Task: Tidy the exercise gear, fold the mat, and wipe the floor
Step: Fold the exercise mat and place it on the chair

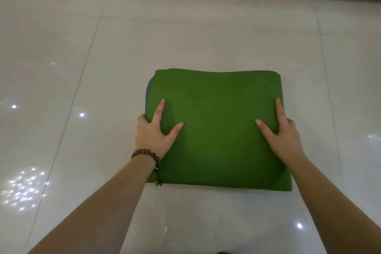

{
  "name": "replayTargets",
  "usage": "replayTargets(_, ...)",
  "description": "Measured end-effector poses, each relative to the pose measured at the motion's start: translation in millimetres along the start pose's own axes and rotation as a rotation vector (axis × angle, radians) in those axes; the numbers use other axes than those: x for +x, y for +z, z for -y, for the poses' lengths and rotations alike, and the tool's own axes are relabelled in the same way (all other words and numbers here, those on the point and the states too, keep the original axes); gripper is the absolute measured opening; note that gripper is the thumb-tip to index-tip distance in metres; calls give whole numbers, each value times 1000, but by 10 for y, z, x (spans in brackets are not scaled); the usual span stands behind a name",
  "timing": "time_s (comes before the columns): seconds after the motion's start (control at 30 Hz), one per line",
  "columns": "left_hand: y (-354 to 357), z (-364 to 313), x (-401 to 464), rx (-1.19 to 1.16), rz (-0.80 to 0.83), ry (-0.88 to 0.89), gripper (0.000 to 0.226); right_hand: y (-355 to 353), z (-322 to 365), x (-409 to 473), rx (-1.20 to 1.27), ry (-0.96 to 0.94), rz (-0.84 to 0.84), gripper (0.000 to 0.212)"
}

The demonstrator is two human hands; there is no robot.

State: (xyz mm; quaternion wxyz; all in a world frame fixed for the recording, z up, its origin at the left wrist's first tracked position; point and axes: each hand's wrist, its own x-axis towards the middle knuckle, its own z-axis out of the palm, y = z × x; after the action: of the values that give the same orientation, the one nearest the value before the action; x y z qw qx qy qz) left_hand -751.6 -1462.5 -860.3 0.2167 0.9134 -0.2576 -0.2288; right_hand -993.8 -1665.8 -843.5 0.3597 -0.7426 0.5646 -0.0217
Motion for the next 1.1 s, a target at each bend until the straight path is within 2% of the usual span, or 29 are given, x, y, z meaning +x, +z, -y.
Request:
replayTargets(0.2,-110,66,30,-108,107,-4,92,-167,9,64,13,14,173,89)
replayTargets(0.33,-223,119,101,-161,239,39,91,-236,-42,103,138,49,252,92)
replayTargets(0.53,-231,131,-54,-152,272,3,96,-229,-13,-39,163,63,224,96)
replayTargets(0.67,-431,3,-474,-96,210,-33,97,-429,112,-378,130,49,186,96)
replayTargets(0.9,-1542,-606,-1436,-65,168,-88,95,-1425,742,-1211,103,22,236,94)
replayTargets(1.1,-2595,-1715,-2001,-37,191,-72,95,-2811,1270,-1757,152,77,259,94)
